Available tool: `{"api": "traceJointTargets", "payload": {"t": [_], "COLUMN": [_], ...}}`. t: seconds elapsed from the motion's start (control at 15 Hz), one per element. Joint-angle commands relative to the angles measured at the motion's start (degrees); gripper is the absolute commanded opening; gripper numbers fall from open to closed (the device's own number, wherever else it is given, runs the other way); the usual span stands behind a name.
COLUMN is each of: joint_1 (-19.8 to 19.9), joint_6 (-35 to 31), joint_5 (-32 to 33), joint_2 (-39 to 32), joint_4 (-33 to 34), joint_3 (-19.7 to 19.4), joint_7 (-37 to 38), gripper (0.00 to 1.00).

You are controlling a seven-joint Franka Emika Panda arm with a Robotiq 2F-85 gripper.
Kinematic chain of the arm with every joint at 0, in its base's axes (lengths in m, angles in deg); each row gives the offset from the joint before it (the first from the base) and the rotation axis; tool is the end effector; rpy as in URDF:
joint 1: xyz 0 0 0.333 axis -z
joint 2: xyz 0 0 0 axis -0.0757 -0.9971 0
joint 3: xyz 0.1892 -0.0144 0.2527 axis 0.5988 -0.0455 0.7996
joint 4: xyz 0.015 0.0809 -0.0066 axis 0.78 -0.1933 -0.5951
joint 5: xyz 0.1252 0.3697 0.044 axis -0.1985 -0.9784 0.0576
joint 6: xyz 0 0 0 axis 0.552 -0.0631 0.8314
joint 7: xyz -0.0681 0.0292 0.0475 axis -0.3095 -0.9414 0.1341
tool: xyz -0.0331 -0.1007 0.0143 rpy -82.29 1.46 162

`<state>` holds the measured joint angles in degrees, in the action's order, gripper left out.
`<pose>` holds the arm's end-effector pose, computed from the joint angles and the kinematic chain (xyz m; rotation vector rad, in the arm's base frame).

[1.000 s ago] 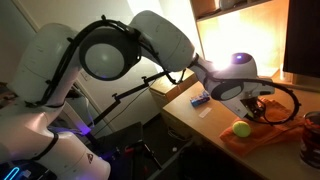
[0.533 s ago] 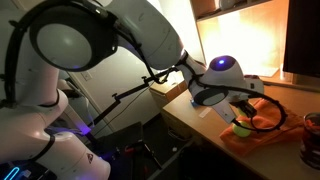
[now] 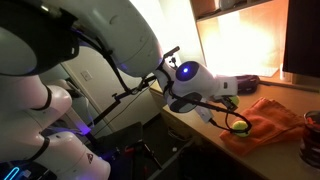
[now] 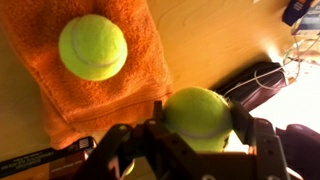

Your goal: Put the middle tennis bowl in the can

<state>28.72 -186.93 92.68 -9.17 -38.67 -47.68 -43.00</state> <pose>0.5667 0.0290 0.1322 -2.6974 -0.0225 -0.7611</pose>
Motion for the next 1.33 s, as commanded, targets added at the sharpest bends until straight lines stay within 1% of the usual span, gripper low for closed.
{"api": "traceJointTargets", "payload": {"t": [0.0, 0.2, 0.4, 0.53, 0.6, 0.73, 0.8, 0.87, 1.0, 1.07, 1.2, 1.27], "joint_1": [4.46, 6.17, 7.90, 8.34, 10.15, 11.09, 11.93, 11.39, 9.75, 8.41, 6.17, 5.19], "joint_6": [-1.26, -1.03, 2.84, 9.29, 13.21, 20.37, 25.61, 29.18, 36.17, 38.07, 40.15, 39.96], "joint_5": [5.22, 7.42, 9.35, 8.97, 9.24, 6.05, 4.61, 2.40, -2.38, -4.92, -9.49, -11.38], "joint_2": [2.31, 1.45, -0.48, -1.29, -2.74, -4.20, -6.29, -7.35, -8.42, -8.15, -7.33, -6.91], "joint_4": [-4.04, -3.62, -0.93, 2.24, 4.44, 9.31, 13.20, 16.44, 22.18, 24.21, 26.71, 27.29], "joint_3": [3.34, 4.71, 6.54, 8.35, 11.19, 14.81, 17.24, 18.01, 17.98, 16.91, 14.47, 13.21], "joint_7": [5.32, 7.10, 7.24, 6.60, 4.65, 1.93, -0.61, -2.63, -6.73, -7.40, -7.30, -6.98], "gripper": [0.42, 0.42, 0.42, 0.42, 0.42, 0.42, 0.42, 0.42, 0.42, 0.42, 0.42, 0.42]}}
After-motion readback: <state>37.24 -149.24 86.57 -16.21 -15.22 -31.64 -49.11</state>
